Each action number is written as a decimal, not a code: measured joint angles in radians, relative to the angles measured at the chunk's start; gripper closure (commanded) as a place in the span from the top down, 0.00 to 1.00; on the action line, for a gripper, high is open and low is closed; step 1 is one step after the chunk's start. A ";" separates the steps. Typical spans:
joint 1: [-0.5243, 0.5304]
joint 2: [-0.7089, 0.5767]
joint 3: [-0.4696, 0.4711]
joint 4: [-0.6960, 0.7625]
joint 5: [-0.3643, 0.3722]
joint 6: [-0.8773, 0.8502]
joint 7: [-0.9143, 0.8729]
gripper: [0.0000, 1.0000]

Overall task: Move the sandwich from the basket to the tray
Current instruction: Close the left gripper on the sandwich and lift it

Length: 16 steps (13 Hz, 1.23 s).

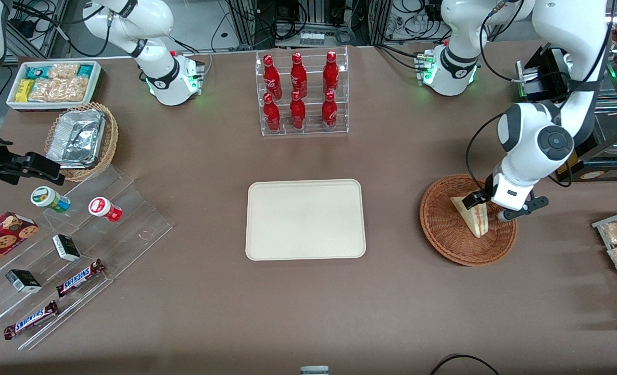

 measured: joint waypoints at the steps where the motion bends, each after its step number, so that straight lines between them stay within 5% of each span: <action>1: 0.000 0.005 0.000 -0.014 0.000 0.017 -0.001 0.83; 4: 0.000 0.016 0.000 -0.037 0.000 0.050 -0.019 0.02; 12: 0.006 0.022 0.003 -0.011 0.000 0.058 -0.031 0.00; 16: -0.004 -0.010 -0.014 0.177 0.001 -0.232 -0.031 0.00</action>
